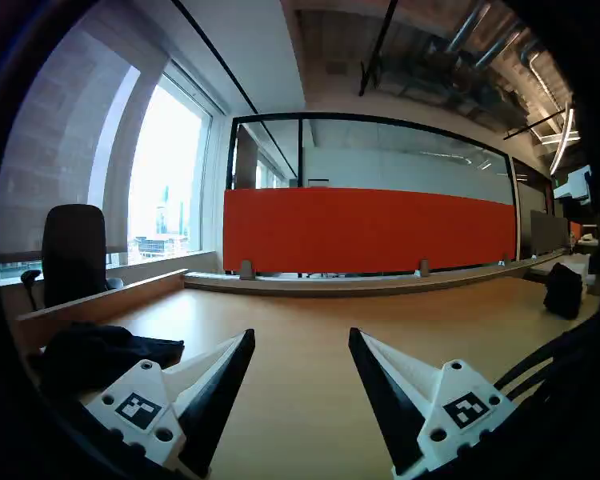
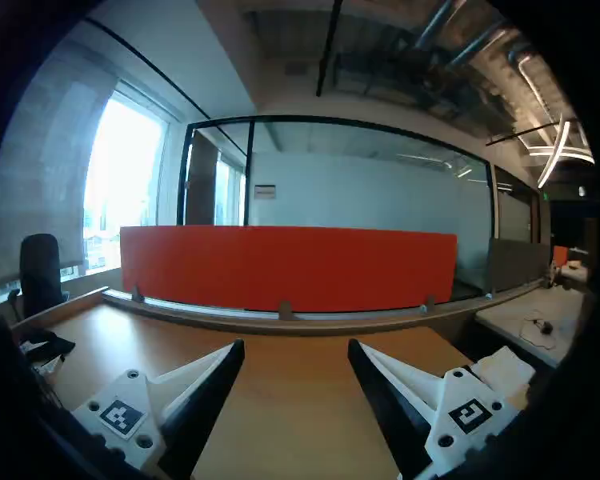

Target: Fold towel

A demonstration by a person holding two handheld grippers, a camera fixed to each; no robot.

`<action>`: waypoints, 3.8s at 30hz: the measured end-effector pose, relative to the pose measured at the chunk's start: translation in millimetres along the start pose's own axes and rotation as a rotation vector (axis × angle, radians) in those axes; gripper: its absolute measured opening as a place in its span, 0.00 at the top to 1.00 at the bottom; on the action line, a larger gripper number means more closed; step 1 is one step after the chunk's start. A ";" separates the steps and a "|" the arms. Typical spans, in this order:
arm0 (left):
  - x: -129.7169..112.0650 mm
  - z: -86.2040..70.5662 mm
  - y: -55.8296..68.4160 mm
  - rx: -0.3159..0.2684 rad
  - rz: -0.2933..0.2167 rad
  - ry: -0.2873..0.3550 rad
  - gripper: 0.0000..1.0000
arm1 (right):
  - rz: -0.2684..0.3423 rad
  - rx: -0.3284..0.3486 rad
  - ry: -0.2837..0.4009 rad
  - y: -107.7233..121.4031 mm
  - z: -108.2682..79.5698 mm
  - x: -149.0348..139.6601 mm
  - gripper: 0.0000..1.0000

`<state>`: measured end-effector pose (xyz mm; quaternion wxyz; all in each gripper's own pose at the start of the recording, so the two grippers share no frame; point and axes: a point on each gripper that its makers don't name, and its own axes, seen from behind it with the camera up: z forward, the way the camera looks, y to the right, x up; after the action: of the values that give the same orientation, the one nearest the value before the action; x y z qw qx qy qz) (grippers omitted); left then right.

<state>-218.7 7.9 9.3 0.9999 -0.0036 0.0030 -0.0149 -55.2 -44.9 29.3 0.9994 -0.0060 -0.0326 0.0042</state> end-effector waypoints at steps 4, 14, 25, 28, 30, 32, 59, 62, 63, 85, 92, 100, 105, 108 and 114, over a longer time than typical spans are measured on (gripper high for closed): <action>0.2 -0.4 1.0 0.000 0.012 -0.002 0.14 | -0.007 -0.001 0.000 -0.6 0.2 -1.4 0.00; 0.7 -1.8 2.0 -0.004 0.015 -0.002 0.14 | -0.006 0.001 -0.006 0.0 2.9 -7.5 0.00; 0.7 -2.7 3.0 -0.005 0.017 -0.002 0.14 | -0.002 -0.001 -0.008 5.6 7.3 -10.8 0.00; 0.5 -2.5 3.2 -0.005 0.017 -0.002 0.14 | -0.001 -0.002 -0.004 7.7 8.4 -10.2 0.00; 0.3 -2.5 3.4 -0.005 0.017 -0.002 0.14 | -0.001 -0.003 0.001 9.4 9.3 -9.6 0.00; 0.0 -2.2 3.5 -0.005 0.018 -0.002 0.14 | 0.000 -0.003 0.007 11.5 9.9 -9.3 0.00; -5.3 -1.2 4.6 -0.004 0.017 -0.001 0.14 | -0.025 -0.011 0.071 42.8 0.4 -80.9 0.00; -5.4 -1.2 4.6 -0.004 0.017 -0.001 0.14 | -0.022 -0.014 0.066 46.6 0.5 -95.2 0.00; -5.4 -1.1 4.7 -0.004 0.017 -0.001 0.14 | -0.020 -0.014 0.065 47.8 0.5 -99.5 0.00; -6.5 -1.2 4.9 -0.005 0.017 0.000 0.14 | 0.056 -0.003 0.040 63.8 7.6 -153.0 0.00; -7.0 -1.5 4.9 -0.004 0.017 0.000 0.14 | 0.063 -0.002 0.040 62.6 6.2 -153.4 0.00; -7.4 -1.5 4.7 -0.004 0.017 0.000 0.14 | 0.061 0.002 0.051 58.2 5.1 -154.4 0.00; -7.7 -1.4 4.8 -0.004 0.017 0.000 0.14 | 0.055 0.006 0.063 57.2 2.5 -153.4 0.00; -7.9 -1.4 5.2 -0.004 0.017 0.000 0.14 | 0.051 0.006 0.065 56.3 0.4 -151.0 0.00; -8.2 -1.3 5.0 -0.004 0.017 0.000 0.14 | 0.031 0.006 0.073 52.3 -1.6 -151.2 0.00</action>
<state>-226.8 13.2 8.0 1.0000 -0.0057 0.0030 -0.0063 -206.4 6.1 17.2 0.9998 -0.0039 0.0042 0.0193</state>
